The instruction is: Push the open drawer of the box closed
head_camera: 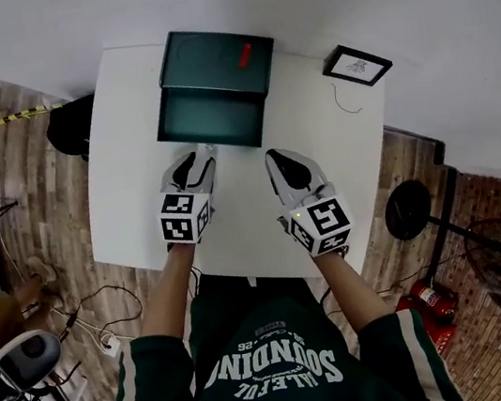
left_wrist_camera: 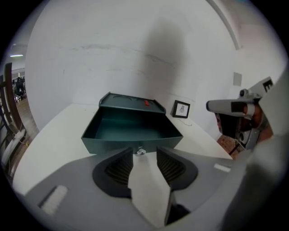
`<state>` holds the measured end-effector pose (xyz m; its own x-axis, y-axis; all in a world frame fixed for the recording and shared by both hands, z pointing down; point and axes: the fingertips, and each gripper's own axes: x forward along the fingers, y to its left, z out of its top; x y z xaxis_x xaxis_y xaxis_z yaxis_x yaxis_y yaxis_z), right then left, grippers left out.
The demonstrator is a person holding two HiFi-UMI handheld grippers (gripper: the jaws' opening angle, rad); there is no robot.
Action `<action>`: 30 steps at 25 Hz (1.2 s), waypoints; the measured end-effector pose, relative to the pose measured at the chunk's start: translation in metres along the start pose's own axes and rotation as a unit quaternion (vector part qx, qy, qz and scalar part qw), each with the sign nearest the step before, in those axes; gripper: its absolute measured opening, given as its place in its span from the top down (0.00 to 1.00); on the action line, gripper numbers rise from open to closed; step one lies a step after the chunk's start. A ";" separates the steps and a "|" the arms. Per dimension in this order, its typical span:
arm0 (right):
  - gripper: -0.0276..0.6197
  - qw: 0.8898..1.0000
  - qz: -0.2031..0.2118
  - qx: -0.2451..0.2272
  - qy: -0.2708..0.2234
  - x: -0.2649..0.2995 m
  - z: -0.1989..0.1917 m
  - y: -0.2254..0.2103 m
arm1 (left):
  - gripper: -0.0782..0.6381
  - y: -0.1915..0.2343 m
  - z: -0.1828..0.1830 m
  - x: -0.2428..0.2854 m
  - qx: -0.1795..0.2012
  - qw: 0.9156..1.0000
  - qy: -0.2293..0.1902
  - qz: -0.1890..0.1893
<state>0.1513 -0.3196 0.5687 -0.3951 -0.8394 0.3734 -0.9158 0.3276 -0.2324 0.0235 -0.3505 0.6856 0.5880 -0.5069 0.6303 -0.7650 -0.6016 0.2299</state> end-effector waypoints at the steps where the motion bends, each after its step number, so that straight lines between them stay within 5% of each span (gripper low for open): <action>1: 0.95 1.000 -0.002 0.002 0.003 0.000 -0.004 -0.001 | 0.65 0.001 -0.001 0.006 -0.003 1.000 0.002 0.000; 12: 0.95 0.999 -0.022 0.017 0.024 -0.004 -0.026 -0.012 | 0.66 0.015 -0.025 0.045 -0.038 0.998 0.053 0.023; 30: 0.95 0.999 -0.028 0.030 0.036 0.003 -0.037 -0.018 | 0.72 0.015 -0.004 0.061 -0.042 0.998 0.036 0.013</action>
<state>0.1641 -0.3119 0.6071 -0.3502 -0.8217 0.4496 -0.9312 0.2536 -0.2619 0.0466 -0.3879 0.7305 0.5500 -0.4734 0.6880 -0.8002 -0.5344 0.2721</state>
